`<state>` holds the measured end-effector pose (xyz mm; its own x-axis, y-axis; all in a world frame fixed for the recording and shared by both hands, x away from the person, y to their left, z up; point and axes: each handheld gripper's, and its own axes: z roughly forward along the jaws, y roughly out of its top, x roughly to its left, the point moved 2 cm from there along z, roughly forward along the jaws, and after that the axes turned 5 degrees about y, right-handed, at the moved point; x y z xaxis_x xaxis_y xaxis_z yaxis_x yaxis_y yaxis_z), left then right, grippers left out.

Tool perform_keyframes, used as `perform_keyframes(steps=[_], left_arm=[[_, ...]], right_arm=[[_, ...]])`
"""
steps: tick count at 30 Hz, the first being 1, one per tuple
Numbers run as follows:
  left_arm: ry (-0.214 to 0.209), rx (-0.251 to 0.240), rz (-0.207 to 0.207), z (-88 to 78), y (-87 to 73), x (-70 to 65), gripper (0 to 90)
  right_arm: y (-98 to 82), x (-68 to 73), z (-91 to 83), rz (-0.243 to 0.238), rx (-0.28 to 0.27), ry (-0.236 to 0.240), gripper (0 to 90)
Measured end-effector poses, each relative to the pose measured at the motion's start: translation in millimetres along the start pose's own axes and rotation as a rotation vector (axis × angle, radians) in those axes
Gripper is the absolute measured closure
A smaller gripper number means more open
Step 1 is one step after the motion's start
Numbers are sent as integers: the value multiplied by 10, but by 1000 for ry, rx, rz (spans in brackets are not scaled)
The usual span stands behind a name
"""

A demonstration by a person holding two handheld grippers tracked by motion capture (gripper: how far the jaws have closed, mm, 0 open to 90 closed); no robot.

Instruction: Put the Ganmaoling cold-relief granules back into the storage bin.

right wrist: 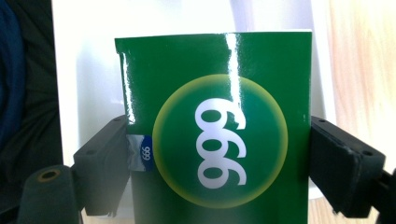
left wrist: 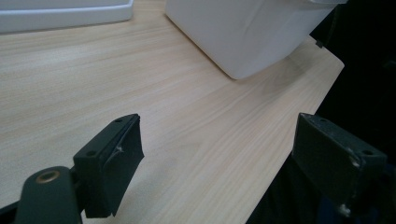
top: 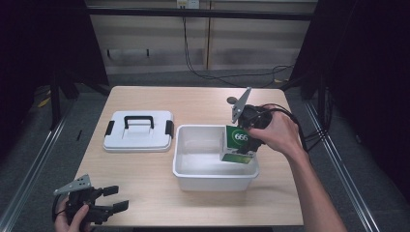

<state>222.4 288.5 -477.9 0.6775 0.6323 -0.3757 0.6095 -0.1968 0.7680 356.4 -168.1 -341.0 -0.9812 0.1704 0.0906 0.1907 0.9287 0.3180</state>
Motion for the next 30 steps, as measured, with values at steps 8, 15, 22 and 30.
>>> perform_keyframes(steps=[8,15,22,30], left_arm=[[-1,0,1,1,0,-1,160],[-2,1,0,4,0,2,160],[-5,0,3,-1,3,-2,160],[-5,-1,3,-1,3,0,160]], right_arm=[[-6,-11,154,0,57,-5,152],[33,-58,324,-20,70,23,151],[32,-99,504,-14,117,33,151],[13,-111,691,-15,176,36,150]])
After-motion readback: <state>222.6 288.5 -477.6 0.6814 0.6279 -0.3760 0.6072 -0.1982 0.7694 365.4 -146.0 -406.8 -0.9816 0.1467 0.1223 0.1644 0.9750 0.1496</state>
